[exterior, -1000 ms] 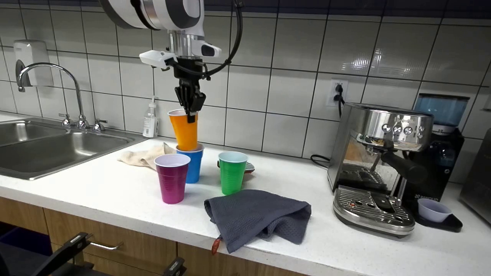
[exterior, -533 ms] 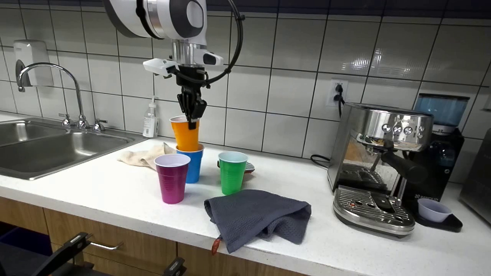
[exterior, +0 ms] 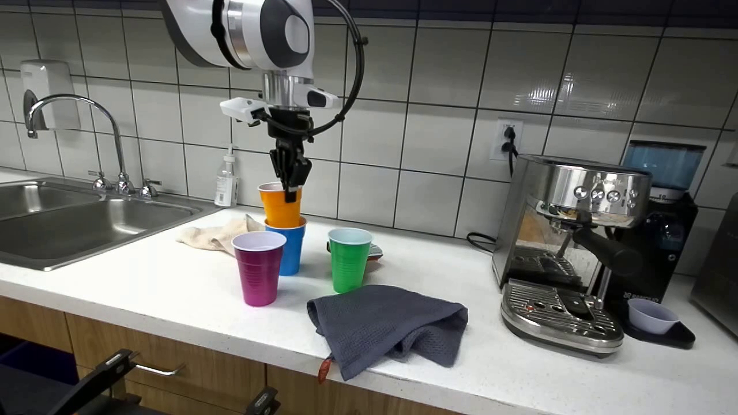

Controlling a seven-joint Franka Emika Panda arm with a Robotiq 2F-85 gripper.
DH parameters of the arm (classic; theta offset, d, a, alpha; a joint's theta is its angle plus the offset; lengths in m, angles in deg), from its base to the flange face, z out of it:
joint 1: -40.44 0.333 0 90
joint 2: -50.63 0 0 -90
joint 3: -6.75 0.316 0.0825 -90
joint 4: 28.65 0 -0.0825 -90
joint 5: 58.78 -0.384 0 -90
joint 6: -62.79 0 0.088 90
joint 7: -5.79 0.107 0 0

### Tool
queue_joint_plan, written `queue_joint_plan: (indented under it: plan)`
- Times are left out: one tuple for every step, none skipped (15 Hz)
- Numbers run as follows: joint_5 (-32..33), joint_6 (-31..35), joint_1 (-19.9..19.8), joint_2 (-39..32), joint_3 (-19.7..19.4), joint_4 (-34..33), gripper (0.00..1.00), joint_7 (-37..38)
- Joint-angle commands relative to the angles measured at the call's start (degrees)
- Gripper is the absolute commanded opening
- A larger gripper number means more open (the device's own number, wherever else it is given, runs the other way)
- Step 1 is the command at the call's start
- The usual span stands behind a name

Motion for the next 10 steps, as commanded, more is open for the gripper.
queue_joint_plan:
  plan:
    - [1.12, -1.62, 1.03, -1.32, -1.09, -1.93, 0.01, 2.36]
    - [1.05, -1.64, 1.09, -1.52, -1.19, -1.94, 0.01, 2.40]
    - [1.08, -1.67, 1.15, -1.66, -1.27, -1.92, 0.01, 2.51]
    - [1.08, -1.67, 1.20, -1.78, -1.35, -1.90, 0.01, 2.56]
    - [1.07, -1.76, 1.25, -1.84, -1.44, -1.89, 0.11, 2.80]
    - [1.20, -1.81, 1.32, -1.91, -1.54, -1.88, 0.32, 2.94]
    - [1.48, -1.82, 1.46, -1.88, -1.66, -1.81, 0.36, 3.13]
    - [1.50, -1.85, 1.57, -1.75, -1.71, -1.71, 0.37, 3.14]
    - [1.52, -1.98, 1.68, -1.53, -1.69, -1.59, 0.42, 3.06]
    - [1.36, -1.99, 1.81, -1.11, -1.59, -1.38, 0.50, 2.63]
